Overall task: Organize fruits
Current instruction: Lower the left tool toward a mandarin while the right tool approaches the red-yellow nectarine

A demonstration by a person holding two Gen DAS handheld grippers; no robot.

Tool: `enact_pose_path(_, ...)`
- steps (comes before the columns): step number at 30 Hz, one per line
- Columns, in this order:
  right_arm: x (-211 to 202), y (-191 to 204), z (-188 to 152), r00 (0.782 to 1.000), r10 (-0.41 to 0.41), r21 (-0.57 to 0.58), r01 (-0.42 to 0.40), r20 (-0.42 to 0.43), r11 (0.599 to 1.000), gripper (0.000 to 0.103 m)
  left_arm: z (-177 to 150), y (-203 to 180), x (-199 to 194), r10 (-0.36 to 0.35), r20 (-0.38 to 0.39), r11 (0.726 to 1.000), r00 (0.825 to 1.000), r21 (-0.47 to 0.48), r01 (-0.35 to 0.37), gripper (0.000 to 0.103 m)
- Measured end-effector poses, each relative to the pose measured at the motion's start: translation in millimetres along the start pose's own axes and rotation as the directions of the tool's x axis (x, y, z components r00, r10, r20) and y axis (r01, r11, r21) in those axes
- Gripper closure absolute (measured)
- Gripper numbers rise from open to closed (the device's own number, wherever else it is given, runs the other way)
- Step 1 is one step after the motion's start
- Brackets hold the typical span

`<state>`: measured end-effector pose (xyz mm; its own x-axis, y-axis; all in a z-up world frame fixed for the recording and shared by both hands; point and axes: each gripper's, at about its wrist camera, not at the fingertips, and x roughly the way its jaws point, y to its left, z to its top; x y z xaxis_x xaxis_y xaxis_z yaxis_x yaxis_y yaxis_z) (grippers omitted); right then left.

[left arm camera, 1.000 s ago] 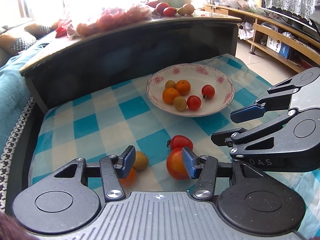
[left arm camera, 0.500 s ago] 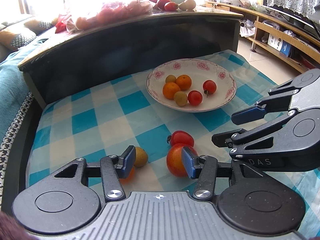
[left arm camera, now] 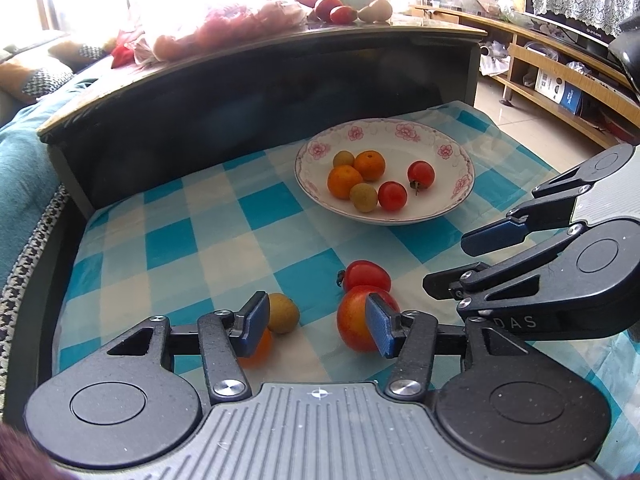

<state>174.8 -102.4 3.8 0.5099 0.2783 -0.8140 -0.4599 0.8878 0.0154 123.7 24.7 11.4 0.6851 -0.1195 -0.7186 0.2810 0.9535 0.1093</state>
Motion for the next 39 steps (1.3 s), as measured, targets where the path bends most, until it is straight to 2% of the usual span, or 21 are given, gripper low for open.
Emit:
enact_pose_path(24, 7, 27, 10, 0.999, 0.024, -0.087, -0.027, -0.039, 0.996, 0.059, -10, 41, -10, 0.017, -0.027, 0.995, 0.999, -0.096, -0.019, 0.038)
enact_pose_path(27, 9, 30, 10, 0.999, 0.022, -0.089, -0.026, -0.044, 0.996, 0.058, -13, 43, -10, 0.012, -0.034, 0.995, 0.999, -0.096, -0.015, 0.038)
enact_pose_path(29, 11, 32, 10, 0.998, 0.031, -0.09, -0.035, -0.047, 0.995, 0.053, -14, 45, -11, 0.01, -0.034, 0.995, 0.999, -0.099, -0.014, 0.038)
enact_pose_path(33, 13, 35, 10, 0.998, 0.032, -0.1, -0.037, -0.049, 0.994, 0.053, -15, 50, -11, 0.01, -0.034, 0.994, 0.999, -0.112, -0.014, 0.037)
enact_pose_path(39, 8, 31, 15, 0.999, 0.035, -0.096, -0.036, -0.02, 0.995, 0.052, -24, 49, 1, -0.02, -0.051, 0.999, 0.998, -0.047, 0.017, 0.038)
